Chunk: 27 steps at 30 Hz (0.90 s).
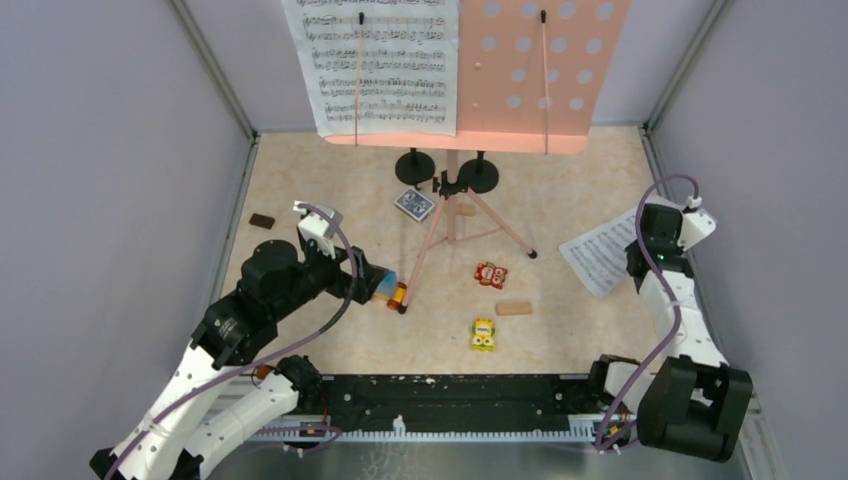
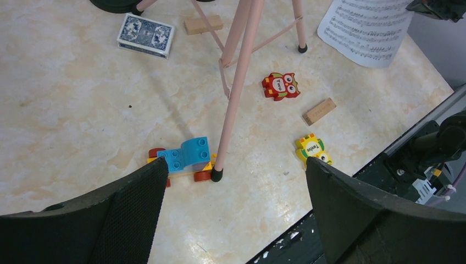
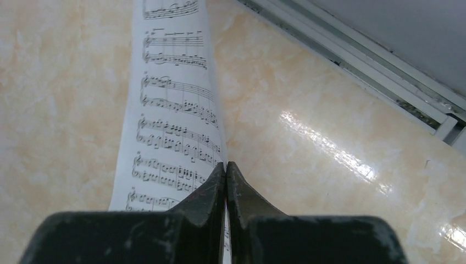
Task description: Pack up the instrument practice props
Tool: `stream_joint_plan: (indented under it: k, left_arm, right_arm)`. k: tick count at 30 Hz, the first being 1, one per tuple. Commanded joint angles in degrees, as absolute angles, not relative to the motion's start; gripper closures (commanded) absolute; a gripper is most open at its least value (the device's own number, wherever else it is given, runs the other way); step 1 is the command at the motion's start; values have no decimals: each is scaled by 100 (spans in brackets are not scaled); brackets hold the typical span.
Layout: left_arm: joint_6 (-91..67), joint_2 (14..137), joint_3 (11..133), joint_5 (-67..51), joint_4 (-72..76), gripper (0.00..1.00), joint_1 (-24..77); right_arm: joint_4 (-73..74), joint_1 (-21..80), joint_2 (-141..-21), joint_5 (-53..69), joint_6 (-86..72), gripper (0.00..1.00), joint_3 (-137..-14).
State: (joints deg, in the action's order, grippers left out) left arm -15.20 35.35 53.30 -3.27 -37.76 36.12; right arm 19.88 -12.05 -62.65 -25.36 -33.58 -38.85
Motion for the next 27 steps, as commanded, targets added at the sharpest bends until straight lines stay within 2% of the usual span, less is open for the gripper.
stream_joint_plan:
  k: [1,4,7,17,27]
  left_arm:
    - [-1617,3436,5462,-129,-3617,1,3625]
    - [-1626,3400,5528,-53,-3579,1,3627]
    - [-1610,3450,5637,153,-3571,1,3625]
    - [-1484,3714,6143,100,-3453,1,3628]
    - [-894,4683,8329,-86,-3718,1,3629]
  right_arm:
    - [2101,-1349,-5826,-2928,-3268,90,-3786]
    - [2287,-1361,-5738,-2901,-3270,55,-3891]
    - [2470,-1362,-5640,-2883,-3272,41,-4030]
    - [3081,-1362,-4786,-2819,-3212,38,-4792]
    - [2779,-1358,-3212,-467,-2460,43,-6394]
